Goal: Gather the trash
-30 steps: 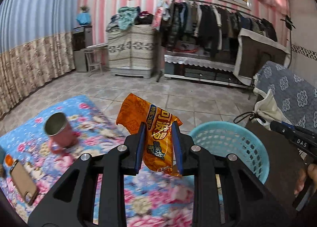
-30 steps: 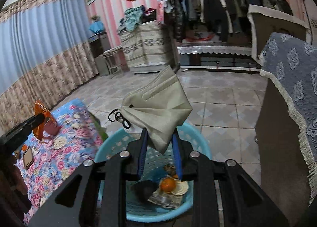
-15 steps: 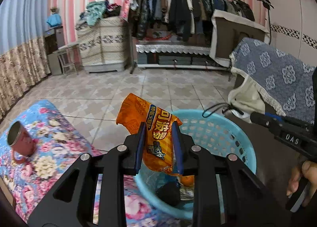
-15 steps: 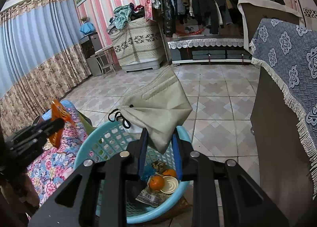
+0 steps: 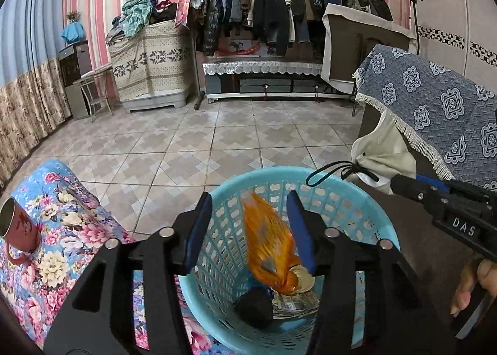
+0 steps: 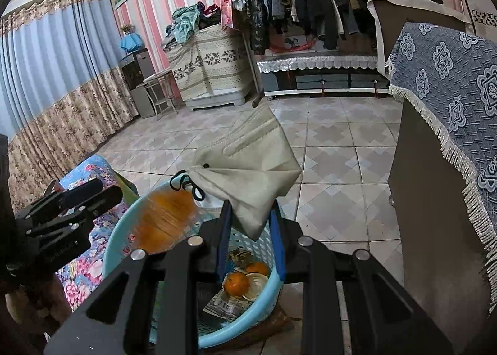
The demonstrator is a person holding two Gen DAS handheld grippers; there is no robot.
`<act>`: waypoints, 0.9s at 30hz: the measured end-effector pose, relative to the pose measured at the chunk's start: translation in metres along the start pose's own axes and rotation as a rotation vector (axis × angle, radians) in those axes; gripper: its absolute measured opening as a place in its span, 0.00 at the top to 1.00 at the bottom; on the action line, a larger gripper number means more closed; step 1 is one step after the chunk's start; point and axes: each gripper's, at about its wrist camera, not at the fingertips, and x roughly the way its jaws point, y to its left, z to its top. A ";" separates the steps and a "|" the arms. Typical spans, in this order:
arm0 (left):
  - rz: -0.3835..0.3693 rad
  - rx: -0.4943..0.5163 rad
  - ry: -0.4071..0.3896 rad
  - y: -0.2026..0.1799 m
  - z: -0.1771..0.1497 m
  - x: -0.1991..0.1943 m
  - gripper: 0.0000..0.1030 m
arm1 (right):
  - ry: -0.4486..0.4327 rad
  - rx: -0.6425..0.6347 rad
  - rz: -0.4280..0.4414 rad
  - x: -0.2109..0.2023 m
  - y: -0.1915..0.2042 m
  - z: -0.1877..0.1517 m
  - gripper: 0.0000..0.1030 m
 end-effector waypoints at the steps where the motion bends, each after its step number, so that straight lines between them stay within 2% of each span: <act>1: 0.010 -0.001 -0.004 0.001 0.000 -0.001 0.48 | 0.001 0.000 0.002 0.001 0.000 0.001 0.76; 6: 0.086 -0.043 -0.033 0.019 0.003 -0.010 0.23 | 0.006 -0.011 0.007 0.003 0.003 -0.001 0.76; 11: 0.176 -0.117 -0.073 0.051 0.010 -0.025 0.08 | 0.019 -0.023 0.012 0.009 0.011 -0.006 0.76; 18: 0.273 -0.162 -0.090 0.086 0.011 -0.043 0.05 | 0.041 -0.037 0.019 0.021 0.028 -0.013 0.76; 23: 0.301 -0.187 -0.076 0.101 0.004 -0.050 0.05 | 0.056 -0.057 0.015 0.029 0.042 -0.016 0.75; 24: 0.311 -0.187 -0.074 0.103 0.003 -0.052 0.05 | 0.062 -0.060 0.015 0.030 0.045 -0.017 0.73; 26: 0.325 -0.188 -0.073 0.107 0.002 -0.056 0.05 | 0.067 -0.061 0.020 0.032 0.048 -0.017 0.57; 27: 0.330 -0.187 -0.072 0.109 0.002 -0.058 0.05 | 0.062 -0.064 0.014 0.032 0.050 -0.018 0.37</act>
